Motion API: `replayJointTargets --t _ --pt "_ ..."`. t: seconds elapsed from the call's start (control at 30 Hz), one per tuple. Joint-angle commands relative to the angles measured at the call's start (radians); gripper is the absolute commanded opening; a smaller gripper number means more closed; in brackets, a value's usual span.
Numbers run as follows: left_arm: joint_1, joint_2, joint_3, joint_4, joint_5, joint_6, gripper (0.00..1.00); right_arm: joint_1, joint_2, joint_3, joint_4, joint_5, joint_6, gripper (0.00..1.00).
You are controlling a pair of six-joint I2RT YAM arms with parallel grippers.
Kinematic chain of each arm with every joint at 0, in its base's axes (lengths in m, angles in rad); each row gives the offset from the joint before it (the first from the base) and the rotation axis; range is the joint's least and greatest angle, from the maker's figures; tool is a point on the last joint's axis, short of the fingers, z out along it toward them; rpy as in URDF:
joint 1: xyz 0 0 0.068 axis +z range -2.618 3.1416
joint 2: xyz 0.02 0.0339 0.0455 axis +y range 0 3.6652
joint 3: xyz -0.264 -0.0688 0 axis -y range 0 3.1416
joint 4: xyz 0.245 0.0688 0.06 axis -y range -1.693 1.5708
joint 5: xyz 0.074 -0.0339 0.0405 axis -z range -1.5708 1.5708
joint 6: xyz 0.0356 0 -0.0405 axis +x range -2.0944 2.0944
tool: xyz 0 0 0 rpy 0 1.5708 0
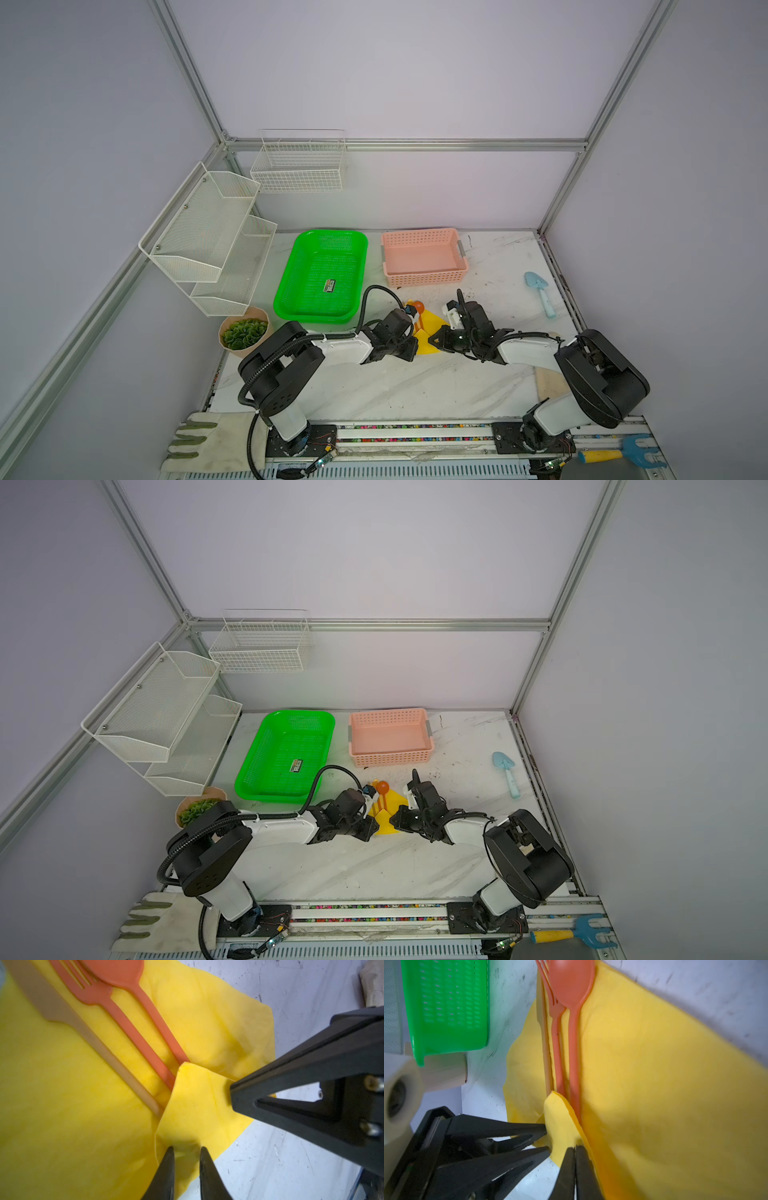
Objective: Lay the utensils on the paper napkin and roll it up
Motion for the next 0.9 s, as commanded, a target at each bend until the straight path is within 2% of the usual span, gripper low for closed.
replayJointTargets --t 0.0,0.6,0.87 --pt "0.008 0.005 -0.035 0.017 -0.003 -0.012 0.22 0.003 0.01 0.02 -0.038 0.037 -0.012 0.09" --pt "0.01 -0.01 -0.031 -0.011 -0.01 -0.009 0.22 0.007 0.065 -0.007 -0.033 0.092 -0.025 0.1" --pt "0.009 -0.015 -0.039 -0.007 -0.009 -0.019 0.23 0.074 -0.123 0.059 -0.143 0.158 -0.029 0.11"
